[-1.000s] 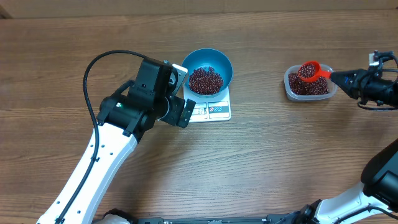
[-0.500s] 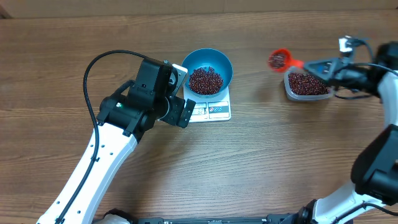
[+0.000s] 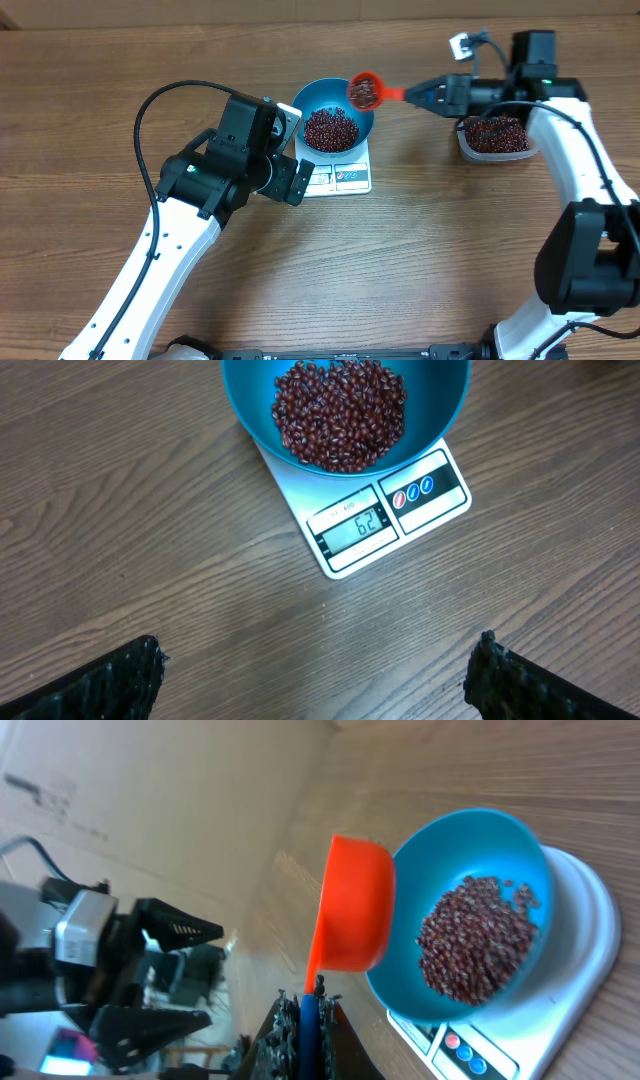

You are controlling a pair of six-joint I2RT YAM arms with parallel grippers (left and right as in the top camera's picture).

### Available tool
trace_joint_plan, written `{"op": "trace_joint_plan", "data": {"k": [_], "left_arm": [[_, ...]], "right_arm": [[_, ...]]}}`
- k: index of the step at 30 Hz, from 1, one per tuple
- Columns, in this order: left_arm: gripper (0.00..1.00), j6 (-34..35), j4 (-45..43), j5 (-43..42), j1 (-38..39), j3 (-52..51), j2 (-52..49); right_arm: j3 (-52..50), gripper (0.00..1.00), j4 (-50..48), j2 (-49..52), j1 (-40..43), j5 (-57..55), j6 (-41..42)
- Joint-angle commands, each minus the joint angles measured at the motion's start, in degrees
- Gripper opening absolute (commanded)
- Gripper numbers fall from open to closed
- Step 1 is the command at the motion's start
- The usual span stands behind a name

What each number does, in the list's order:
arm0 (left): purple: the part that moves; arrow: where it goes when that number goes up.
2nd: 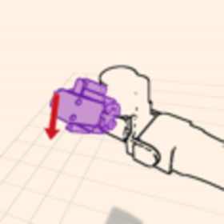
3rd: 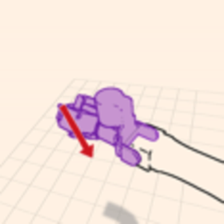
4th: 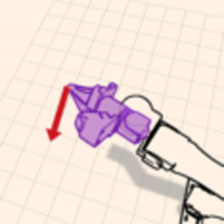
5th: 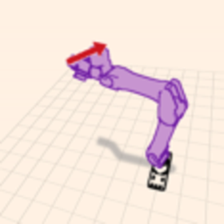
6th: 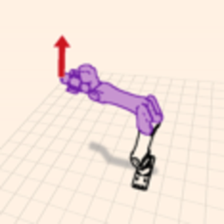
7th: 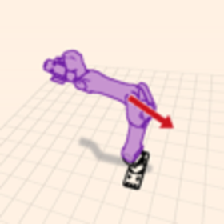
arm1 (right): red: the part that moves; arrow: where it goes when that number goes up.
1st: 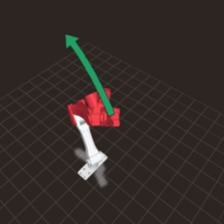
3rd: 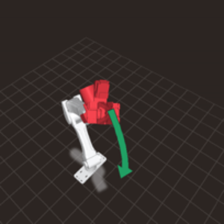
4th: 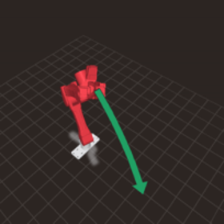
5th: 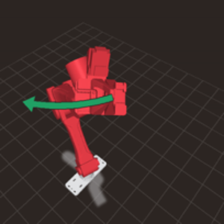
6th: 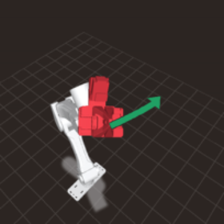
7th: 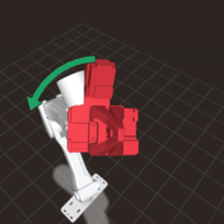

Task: Scoop item into bowl and weigh 150g on scale
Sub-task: 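Carry the cup over the blue bowl and tip beans in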

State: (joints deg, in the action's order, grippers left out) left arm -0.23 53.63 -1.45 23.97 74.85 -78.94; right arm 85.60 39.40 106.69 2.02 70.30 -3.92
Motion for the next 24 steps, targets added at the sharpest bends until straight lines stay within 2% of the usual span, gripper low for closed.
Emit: {"op": "trace_joint_plan", "data": {"k": [1,11,24], "left_arm": [[0.99,-1.09,-0.09,0.2,0.04,0.76,-0.46],[0.99,-1.07,-0.09,0.2,0.04,0.76,-0.46],[0.99,-1.09,-0.07,0.2,0.04,0.76,-0.46]], "right_arm": [[0.28,0.04,-1.99,0.48,-3.34,-4.52,0.7],[0.28,0.04,-2.93,0.48,-8.09,-8.79,-12.44],[0.42,0.03,-4.22,-1.7,-8.5,-8.79,-18.8]]}}
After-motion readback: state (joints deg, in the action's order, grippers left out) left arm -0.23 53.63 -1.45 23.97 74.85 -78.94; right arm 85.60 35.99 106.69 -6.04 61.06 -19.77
